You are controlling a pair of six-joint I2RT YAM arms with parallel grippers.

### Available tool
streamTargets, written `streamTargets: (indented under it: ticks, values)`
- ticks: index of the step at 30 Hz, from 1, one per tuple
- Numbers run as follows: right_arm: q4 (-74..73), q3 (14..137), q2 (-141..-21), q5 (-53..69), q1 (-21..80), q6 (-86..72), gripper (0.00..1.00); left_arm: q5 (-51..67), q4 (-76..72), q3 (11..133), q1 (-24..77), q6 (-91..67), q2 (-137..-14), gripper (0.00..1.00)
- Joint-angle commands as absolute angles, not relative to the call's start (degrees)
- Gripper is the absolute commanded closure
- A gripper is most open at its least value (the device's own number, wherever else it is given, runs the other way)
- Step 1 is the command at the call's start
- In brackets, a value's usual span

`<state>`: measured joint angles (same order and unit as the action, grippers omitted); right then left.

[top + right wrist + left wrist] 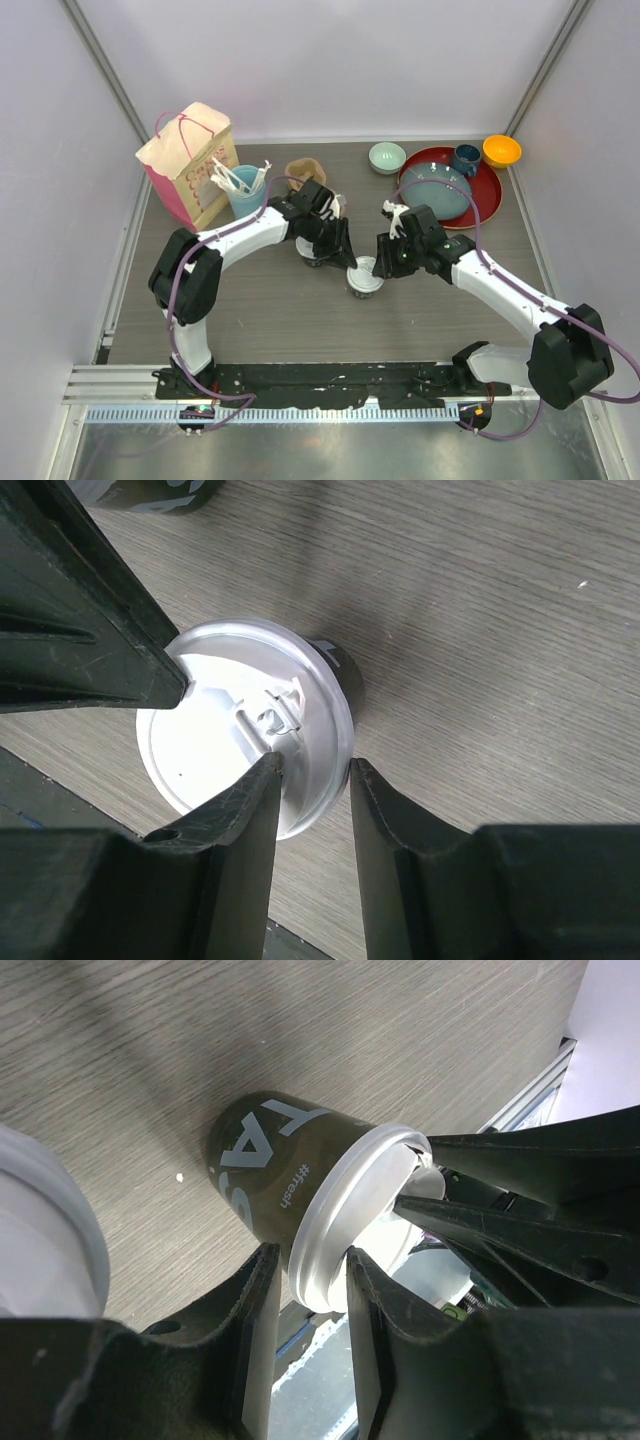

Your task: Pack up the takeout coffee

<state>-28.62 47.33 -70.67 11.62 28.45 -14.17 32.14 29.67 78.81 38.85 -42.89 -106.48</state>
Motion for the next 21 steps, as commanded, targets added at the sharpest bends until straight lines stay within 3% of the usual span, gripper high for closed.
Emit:
streamTargets:
  ticks: [1, 3, 5, 8, 21]
  values:
    - [-30.9, 47.6, -71.7, 10.8, 28.7, -13.0, 0.61, 31.8, 28.2, 78.1, 37.9, -41.0, -106.7, 0.64]
    - [-30.7, 47.5, -71.8, 11.0, 28.7, -13.2, 0.61, 30.9, 28.7, 77.9, 37.8, -40.0, -107.0, 0.65]
    - [-30.6, 47.5, -72.0, 11.1, 28.7, -13.2, 0.61, 29.2, 29.0, 76.8, 37.8, -40.0, -107.8, 0.76]
    - [-30.6, 47.1, -71.8, 10.8, 28.7, -13.4, 0.62, 29.2, 27.7, 73.2, 37.9, -40.9, -108.2, 0.84]
    - [-28.9, 43.0, -71.1, 10.5, 28.7, -16.3, 0.65, 29.0, 25.8, 66.1, 38.4, -41.7, -109.0, 0.85]
